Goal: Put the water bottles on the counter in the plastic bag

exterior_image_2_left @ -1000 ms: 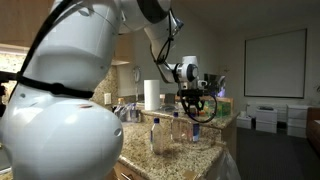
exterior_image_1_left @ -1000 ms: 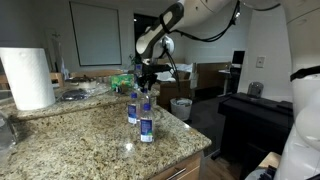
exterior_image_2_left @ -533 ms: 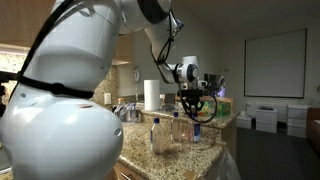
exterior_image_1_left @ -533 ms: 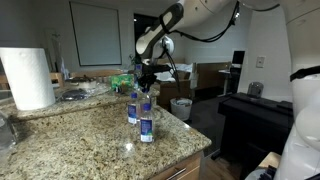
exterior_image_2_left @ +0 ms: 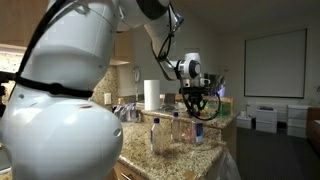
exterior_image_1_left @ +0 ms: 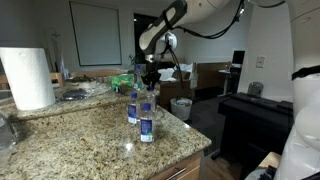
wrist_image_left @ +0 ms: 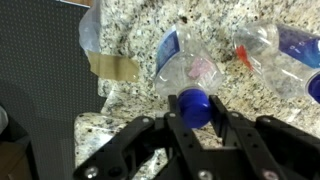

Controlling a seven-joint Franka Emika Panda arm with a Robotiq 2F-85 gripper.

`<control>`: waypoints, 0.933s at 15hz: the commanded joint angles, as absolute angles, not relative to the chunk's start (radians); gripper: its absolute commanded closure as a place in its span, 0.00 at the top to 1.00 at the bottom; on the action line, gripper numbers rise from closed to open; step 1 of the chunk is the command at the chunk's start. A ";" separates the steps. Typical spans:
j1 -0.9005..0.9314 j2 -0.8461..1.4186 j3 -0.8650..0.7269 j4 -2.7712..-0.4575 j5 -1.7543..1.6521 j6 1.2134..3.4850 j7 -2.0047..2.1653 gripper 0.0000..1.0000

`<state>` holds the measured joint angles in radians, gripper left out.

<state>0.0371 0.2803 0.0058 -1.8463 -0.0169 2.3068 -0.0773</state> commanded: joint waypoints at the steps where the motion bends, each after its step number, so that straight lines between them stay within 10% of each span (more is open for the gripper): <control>1: 0.009 0.183 -0.013 -1.903 -0.055 2.249 -0.098 0.10; 14: -0.126 0.108 -0.160 -2.077 -0.132 2.282 -0.014 0.09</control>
